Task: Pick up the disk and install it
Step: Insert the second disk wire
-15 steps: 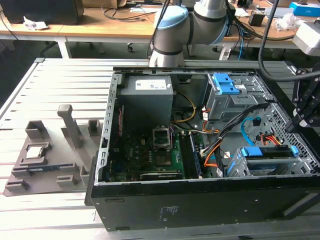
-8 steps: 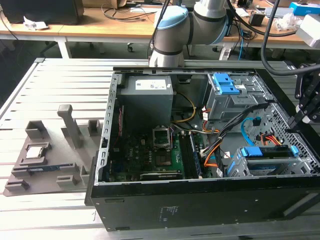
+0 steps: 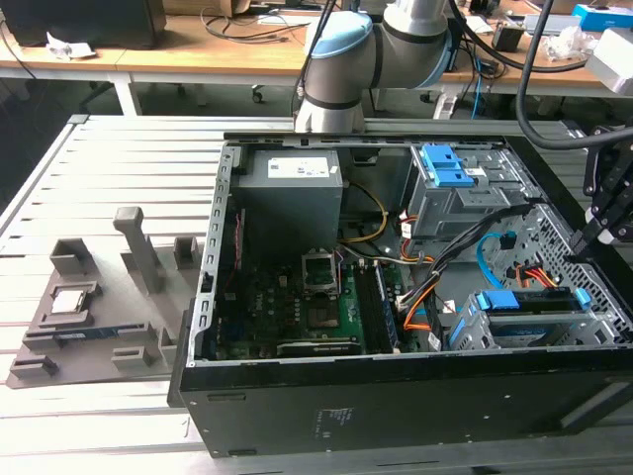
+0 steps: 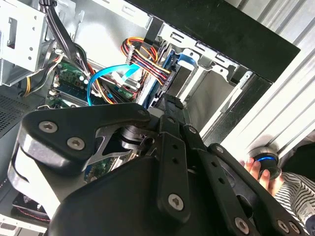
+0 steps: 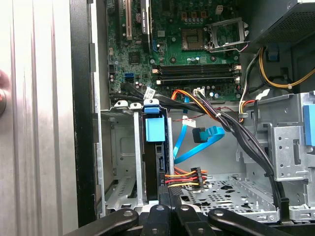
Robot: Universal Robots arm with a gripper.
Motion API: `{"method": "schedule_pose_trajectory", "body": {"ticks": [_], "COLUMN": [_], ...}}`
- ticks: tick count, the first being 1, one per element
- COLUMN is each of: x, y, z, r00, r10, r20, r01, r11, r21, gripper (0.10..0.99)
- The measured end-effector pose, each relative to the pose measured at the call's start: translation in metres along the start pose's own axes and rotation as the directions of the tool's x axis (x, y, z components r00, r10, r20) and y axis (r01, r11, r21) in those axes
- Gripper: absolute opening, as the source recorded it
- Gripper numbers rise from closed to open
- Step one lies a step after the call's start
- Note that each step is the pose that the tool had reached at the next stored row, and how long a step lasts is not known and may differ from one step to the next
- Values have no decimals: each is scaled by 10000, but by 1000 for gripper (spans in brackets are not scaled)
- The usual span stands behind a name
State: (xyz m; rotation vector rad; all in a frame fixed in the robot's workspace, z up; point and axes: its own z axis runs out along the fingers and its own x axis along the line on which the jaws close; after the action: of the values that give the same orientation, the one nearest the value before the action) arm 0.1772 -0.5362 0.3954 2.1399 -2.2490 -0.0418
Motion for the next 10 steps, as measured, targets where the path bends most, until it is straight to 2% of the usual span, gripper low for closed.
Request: {"method": "schedule_pose_trajectory", "body": {"ticks": [6, 7, 10], "x": [0, 0, -21], "y": [0, 0, 10], "z": [0, 0, 0], "r00": [10000, 10000, 10000], "r10": [-1, 0, 0], "r20": [1, 2, 1], "r01": [1, 0, 0], "r11": [10000, 10000, 10000], "r21": [0, 0, 0], "gripper": [114, 302, 302]}}
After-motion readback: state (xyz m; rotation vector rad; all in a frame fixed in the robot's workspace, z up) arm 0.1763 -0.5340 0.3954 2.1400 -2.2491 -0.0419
